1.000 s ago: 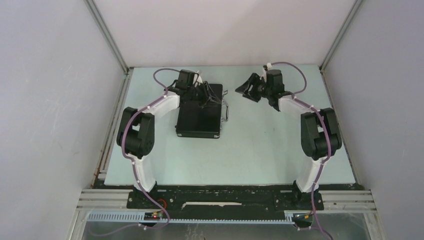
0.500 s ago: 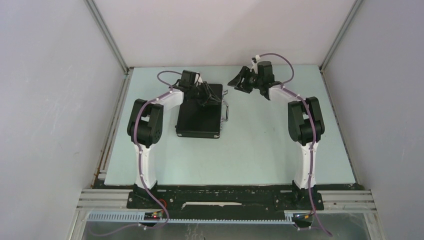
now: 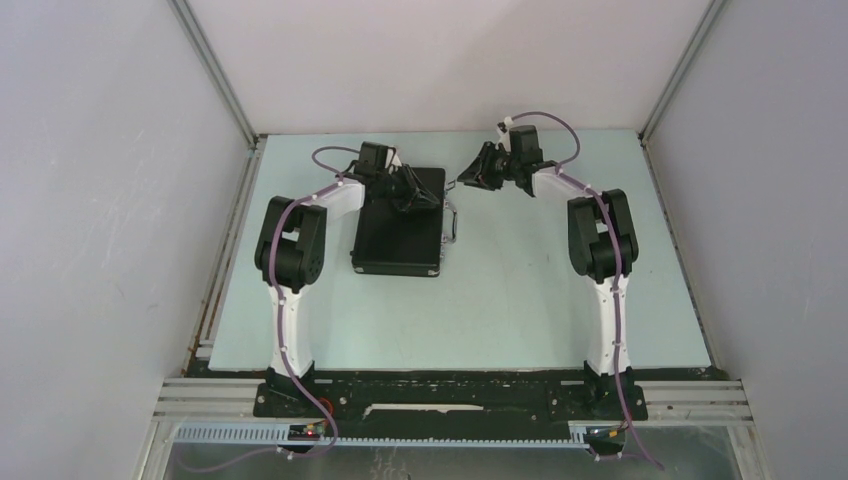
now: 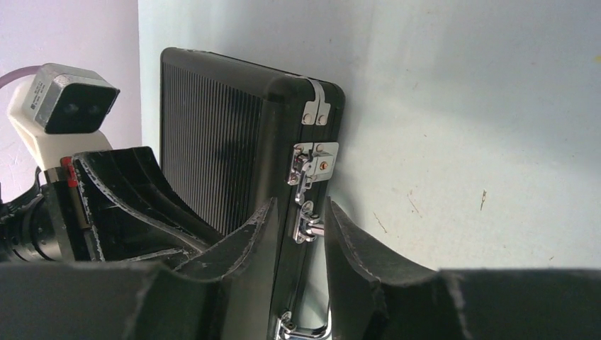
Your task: Pack up texas hold em set
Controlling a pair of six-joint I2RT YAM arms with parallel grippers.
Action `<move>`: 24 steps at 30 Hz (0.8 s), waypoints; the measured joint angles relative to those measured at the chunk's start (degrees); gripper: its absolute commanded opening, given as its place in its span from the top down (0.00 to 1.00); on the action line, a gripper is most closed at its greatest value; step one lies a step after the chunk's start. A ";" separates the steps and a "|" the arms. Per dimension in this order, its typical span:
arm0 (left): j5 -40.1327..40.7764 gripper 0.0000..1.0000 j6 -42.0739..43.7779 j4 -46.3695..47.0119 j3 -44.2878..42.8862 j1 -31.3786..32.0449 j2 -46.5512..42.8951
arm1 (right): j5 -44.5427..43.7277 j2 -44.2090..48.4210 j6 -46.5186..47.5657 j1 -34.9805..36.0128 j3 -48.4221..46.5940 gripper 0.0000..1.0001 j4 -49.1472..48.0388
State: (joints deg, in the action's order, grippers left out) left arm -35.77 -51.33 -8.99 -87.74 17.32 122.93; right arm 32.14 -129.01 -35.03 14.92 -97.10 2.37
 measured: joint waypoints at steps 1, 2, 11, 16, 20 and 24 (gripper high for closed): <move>0.02 0.74 -0.13 0.00 0.00 0.00 0.00 | 0.07 -0.24 0.00 0.00 -0.17 0.63 0.07; 0.00 0.74 -0.20 0.00 0.00 0.00 0.00 | 0.09 -0.52 0.00 0.00 -0.39 0.64 0.11; -0.02 0.74 -0.24 0.00 0.00 0.00 0.00 | 0.11 -2.73 0.02 0.28 -2.78 0.57 1.88; -0.04 0.74 -0.26 0.02 0.00 0.00 0.00 | 0.13 -4.22 0.00 0.83 -5.31 0.66 2.99; -0.07 0.74 -0.26 0.04 0.00 0.00 0.00 | -0.04 -4.72 -0.24 0.96 -5.73 0.82 3.74; -0.07 0.74 -0.26 0.04 0.00 0.00 0.00 | -0.57 -5.09 -1.25 0.92 -5.86 0.88 4.96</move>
State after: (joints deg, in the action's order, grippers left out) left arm -35.83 -51.59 -8.95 -87.74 17.32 122.93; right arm 31.57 -134.10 -36.27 15.84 -102.96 7.33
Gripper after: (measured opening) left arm 0.254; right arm 0.151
